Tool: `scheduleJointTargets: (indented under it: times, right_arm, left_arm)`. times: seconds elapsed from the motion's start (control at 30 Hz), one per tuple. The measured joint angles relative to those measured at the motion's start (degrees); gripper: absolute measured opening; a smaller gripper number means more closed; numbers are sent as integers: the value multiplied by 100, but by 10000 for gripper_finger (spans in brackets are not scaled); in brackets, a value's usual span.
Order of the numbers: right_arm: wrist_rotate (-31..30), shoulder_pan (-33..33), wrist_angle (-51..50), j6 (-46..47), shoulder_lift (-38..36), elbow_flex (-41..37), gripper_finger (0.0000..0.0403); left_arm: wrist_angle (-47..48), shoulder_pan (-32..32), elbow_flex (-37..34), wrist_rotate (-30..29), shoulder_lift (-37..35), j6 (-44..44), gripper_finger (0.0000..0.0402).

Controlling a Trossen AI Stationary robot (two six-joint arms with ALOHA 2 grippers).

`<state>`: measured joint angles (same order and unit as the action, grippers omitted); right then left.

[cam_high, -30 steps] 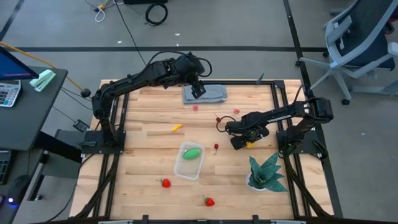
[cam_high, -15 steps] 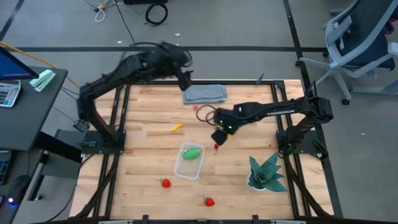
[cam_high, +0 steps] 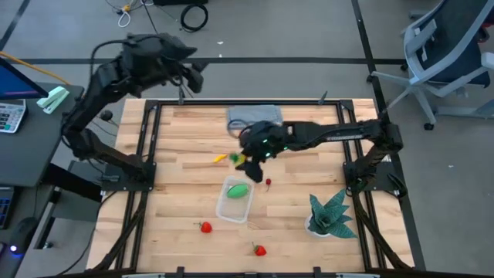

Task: Pick and placing Produce into tupperware
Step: Put the pineapple into the transparent bin

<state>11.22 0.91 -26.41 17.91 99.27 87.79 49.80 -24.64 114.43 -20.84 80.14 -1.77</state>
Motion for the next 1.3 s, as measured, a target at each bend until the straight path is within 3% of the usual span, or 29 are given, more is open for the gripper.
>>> scheduleJointTargets:
  times: [0.4, 0.97, 1.3]
  right_arm:
    - [780, -674, -1331, -600, 1862, 1827, 218]
    - [755, -912, -1698, -1190, 2913, 1851, 218]
    - [251, -1056, -1643, -1543, 3155, 1845, 219]
  left_arm:
    - [333, -129, 0, 2, -67, -427, 270]
    - [1089, -150, -7, 5, -26, -1409, 270]
    - [1204, -150, -7, 4, -26, -1576, 270]
